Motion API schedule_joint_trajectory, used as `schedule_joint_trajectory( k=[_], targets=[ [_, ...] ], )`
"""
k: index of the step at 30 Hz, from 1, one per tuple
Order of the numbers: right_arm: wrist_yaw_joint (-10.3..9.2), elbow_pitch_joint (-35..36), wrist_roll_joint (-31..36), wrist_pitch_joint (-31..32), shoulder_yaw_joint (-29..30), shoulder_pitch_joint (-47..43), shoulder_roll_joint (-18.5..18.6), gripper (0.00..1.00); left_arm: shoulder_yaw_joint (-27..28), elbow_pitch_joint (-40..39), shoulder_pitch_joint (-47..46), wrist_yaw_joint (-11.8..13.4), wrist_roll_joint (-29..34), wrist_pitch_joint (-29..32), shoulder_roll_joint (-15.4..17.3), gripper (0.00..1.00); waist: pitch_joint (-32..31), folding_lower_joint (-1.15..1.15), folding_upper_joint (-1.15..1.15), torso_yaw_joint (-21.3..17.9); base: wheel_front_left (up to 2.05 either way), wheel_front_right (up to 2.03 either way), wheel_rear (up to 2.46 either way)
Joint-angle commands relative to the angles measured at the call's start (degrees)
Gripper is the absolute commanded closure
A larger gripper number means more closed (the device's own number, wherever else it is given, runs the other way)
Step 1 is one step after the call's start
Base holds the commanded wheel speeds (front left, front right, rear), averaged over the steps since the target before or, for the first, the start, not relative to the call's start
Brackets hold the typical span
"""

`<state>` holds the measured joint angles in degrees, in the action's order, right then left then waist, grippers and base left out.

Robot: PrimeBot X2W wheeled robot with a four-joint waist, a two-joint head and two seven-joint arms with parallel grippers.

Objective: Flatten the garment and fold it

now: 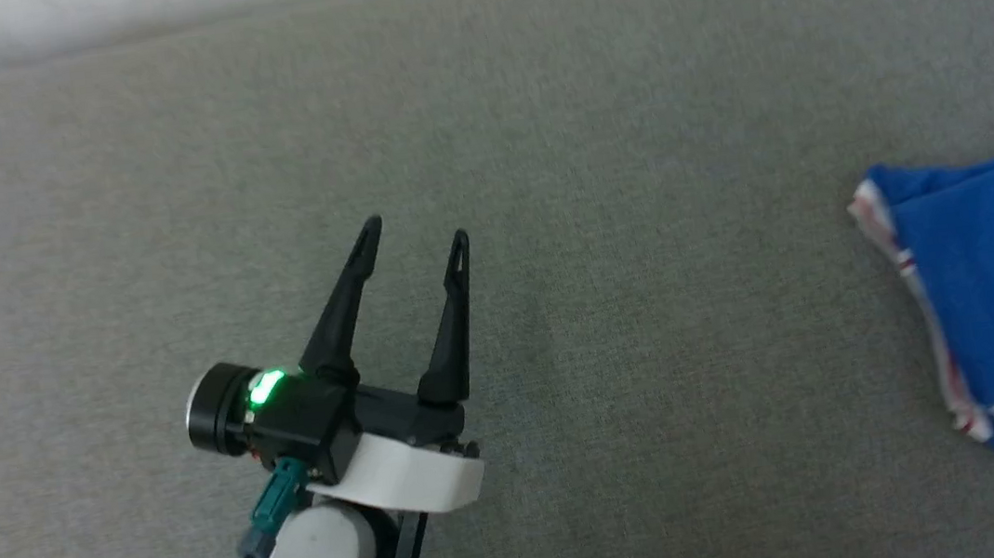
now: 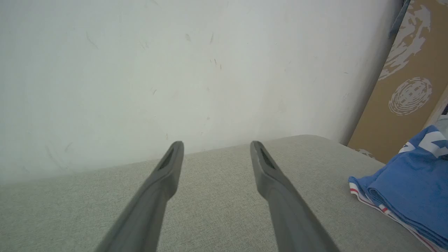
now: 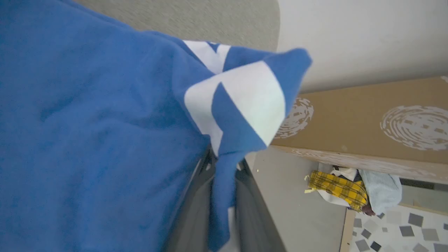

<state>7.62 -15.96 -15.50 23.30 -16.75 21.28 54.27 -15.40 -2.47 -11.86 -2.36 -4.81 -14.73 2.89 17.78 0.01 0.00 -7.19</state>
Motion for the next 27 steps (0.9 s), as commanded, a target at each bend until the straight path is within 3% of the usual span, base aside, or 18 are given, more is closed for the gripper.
schedule_joint_trajectory(
  k=[1, 11, 21, 22, 23, 27],
  targets=[
    [-0.13, -1.46, -0.2, -1.07, 0.88, 1.32, 0.31, 1.0, -0.1, 0.11, -1.14, -0.32, 0.81, -0.27, -0.02, 0.0, 7.92, -0.01, 0.0, -3.27, 0.0, 0.0, 0.0],
    [-0.13, -21.97, 2.9, -12.82, 12.57, 5.38, 2.7, 1.0, -0.79, -0.38, -4.86, -0.63, 1.69, -0.27, -0.02, 0.0, 15.25, -0.01, 0.0, 0.52, 0.0, 0.0, 0.0],
    [-0.13, -32.3, 9.02, -21.77, 18.23, 10.75, 0.56, 1.0, -0.77, -0.69, -5.58, -0.6, 2.23, -0.27, -0.02, 0.0, 17.3, -0.01, 0.0, 1.95, 0.0, 0.0, 0.0],
    [-0.13, -33.24, 9.65, -21.81, 18.49, 11.12, 0.17, 0.62, -0.71, -0.57, -5.6, -0.62, 2.23, -0.27, -0.02, 0.0, 17.12, -0.01, 0.0, 1.98, 0.0, 0.0, 0.0],
    [-0.13, -34.0, 10.26, -22.02, 18.73, 11.52, -0.21, 0.0, -0.63, -0.45, -5.59, -0.61, 2.19, -0.27, -0.02, 0.0, 16.79, -0.01, 0.0, 1.96, 0.0, 0.0, 0.0],
    [-0.13, -36.2, 12.36, -22.73, 19.33, 12.99, -1.38, 0.0, -0.27, 0.15, -4.92, -0.49, 1.71, -0.27, -0.02, 0.0, 14.07, -0.01, 0.0, 1.59, 0.0, 0.0, 0.0]
  ],
)
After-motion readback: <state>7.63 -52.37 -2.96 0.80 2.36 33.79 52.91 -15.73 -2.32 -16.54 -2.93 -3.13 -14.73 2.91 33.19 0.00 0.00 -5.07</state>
